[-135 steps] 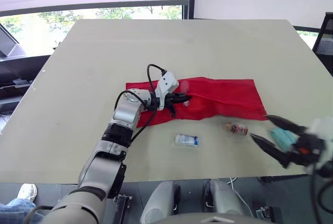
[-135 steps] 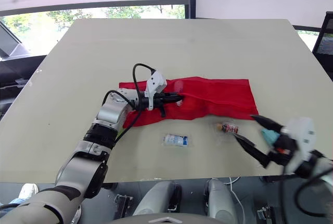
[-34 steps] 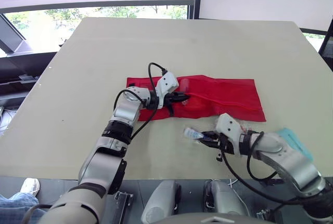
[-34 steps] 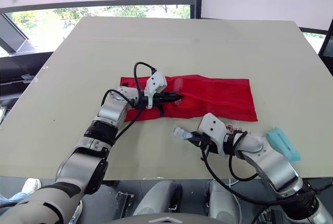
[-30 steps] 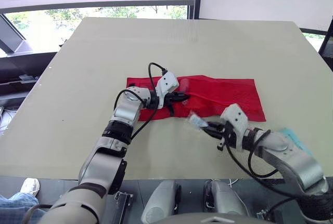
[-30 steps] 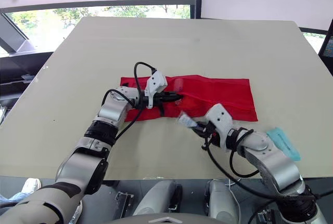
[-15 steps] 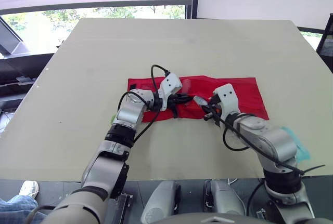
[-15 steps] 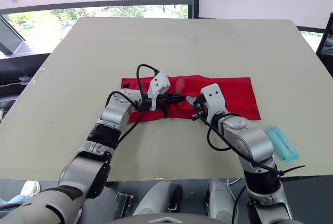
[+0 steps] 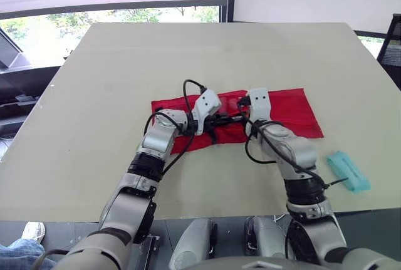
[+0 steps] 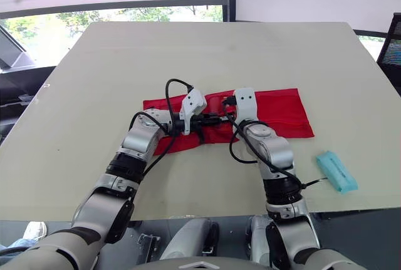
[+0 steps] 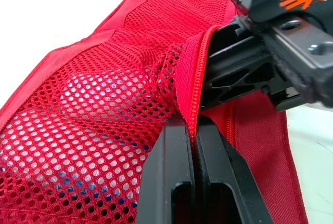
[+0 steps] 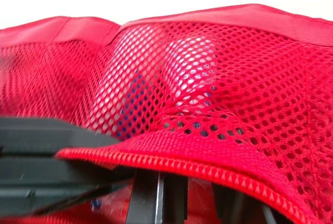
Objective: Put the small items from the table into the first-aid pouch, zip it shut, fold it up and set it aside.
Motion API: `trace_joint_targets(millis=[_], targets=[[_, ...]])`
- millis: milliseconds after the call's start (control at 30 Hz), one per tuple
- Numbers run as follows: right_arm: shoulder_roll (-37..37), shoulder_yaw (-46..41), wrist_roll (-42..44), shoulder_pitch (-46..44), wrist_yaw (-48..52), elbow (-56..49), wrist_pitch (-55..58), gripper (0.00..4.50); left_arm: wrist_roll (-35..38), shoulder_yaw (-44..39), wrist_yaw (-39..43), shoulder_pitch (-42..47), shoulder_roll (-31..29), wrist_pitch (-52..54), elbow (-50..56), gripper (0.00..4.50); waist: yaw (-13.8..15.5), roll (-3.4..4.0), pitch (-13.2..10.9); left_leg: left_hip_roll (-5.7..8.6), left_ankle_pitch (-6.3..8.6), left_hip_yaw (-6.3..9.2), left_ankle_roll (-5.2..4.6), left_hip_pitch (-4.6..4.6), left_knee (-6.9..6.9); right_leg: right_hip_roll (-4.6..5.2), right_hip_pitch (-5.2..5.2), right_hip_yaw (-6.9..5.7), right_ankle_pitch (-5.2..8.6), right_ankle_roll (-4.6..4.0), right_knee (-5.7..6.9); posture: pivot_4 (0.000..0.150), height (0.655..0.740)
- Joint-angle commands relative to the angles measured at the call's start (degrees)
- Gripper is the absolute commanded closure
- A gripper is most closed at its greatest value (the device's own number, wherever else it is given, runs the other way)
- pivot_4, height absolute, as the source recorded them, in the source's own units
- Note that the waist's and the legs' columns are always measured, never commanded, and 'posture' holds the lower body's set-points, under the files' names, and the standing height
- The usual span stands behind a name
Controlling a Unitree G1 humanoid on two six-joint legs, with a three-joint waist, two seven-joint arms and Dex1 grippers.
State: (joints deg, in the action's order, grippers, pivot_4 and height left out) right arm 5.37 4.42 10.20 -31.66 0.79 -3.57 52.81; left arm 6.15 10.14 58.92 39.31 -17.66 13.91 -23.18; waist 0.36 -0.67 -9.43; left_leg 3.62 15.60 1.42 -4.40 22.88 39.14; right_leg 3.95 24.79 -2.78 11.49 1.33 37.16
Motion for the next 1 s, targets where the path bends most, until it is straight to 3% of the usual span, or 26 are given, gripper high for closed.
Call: trace_joint_targets(millis=[33, 167, 233, 467, 800, 900, 1000], targets=[[1.65, 0.31, 0.34, -1.25, 0.11, -2.06, -2.24, 3.06, 0.57, 1.23, 0.61, 0.19, 1.02, -0.41, 1.55, 4.50, -0.04, 0.01, 0.00, 0.00, 0.00, 0.00, 0.00, 0.00, 0.00, 0.00, 0.00, 0.00, 0.00, 0.00, 0.00, 0.150, 0.7395], [0.45, 0.25, 0.68, 0.97, 1.48, -6.37, 0.29, 1.49, 0.46, 0.85, 0.66, 0.49, 0.67, -0.95, 0.55, 4.50, -0.02, 0.01, -0.01, 0.00, 0.00, 0.00, 0.00, 0.00, 0.00, 0.00, 0.01, 0.01, 0.00, 0.00, 0.00, 0.150, 0.7395], [-0.54, 0.53, 1.04, 2.15, 2.33, -9.34, 2.03, 1.34, 0.34, 0.67, 0.73, 0.66, 0.49, -1.31, -0.04, 4.50, 0.09, 0.02, -0.01, 0.02, 0.00, 0.01, 0.00, 0.00, -0.02, 0.02, 0.01, 0.01, 0.00, 0.00, 0.00, 0.150, 0.7395], [-4.07, 1.21, 2.86, 5.32, 5.72, -18.17, 8.40, 1.34, 0.08, 0.31, 0.95, 1.66, 0.29, -2.39, -2.11, 4.50, 0.03, 0.04, -0.02, 0.03, 0.00, 0.00, 0.00, 0.00, -0.03, 0.02, 0.01, 0.03, 0.01, 0.00, 0.00, 0.150, 0.7395], [-7.08, 3.60, 1.78, 7.77, 8.81, -18.67, 6.83, 1.34, 0.36, 0.94, 1.14, 2.19, 0.34, -3.20, -3.19, 4.50, -0.43, 0.04, -0.02, 0.00, 0.00, 0.00, 0.00, 0.00, -0.04, -0.02, 0.01, 0.03, 0.01, 0.00, 0.00, 0.150, 0.7395], [-7.44, 4.38, 1.25, 7.75, 9.35, -18.22, 5.72, 2.15, 0.48, 1.03, 0.98, 2.25, 0.27, -3.22, -3.31, 4.50, -0.87, 0.04, -0.02, -0.01, 0.00, 0.00, 0.00, 0.00, -0.05, -0.02, 0.01, 0.02, 0.01, 0.00, 0.00, 0.150, 0.7395], [-7.98, 5.18, 0.79, 7.78, 9.79, -17.98, 4.88, 2.15, 0.53, 1.09, 0.85, 2.18, 0.18, -3.15, -3.24, 4.50, -0.97, 0.04, -0.02, -0.01, 0.00, 0.01, 0.00, 0.00, -0.05, -0.02, 0.01, 0.02, 0.01, 0.00, 0.00, 0.150, 0.7395]])
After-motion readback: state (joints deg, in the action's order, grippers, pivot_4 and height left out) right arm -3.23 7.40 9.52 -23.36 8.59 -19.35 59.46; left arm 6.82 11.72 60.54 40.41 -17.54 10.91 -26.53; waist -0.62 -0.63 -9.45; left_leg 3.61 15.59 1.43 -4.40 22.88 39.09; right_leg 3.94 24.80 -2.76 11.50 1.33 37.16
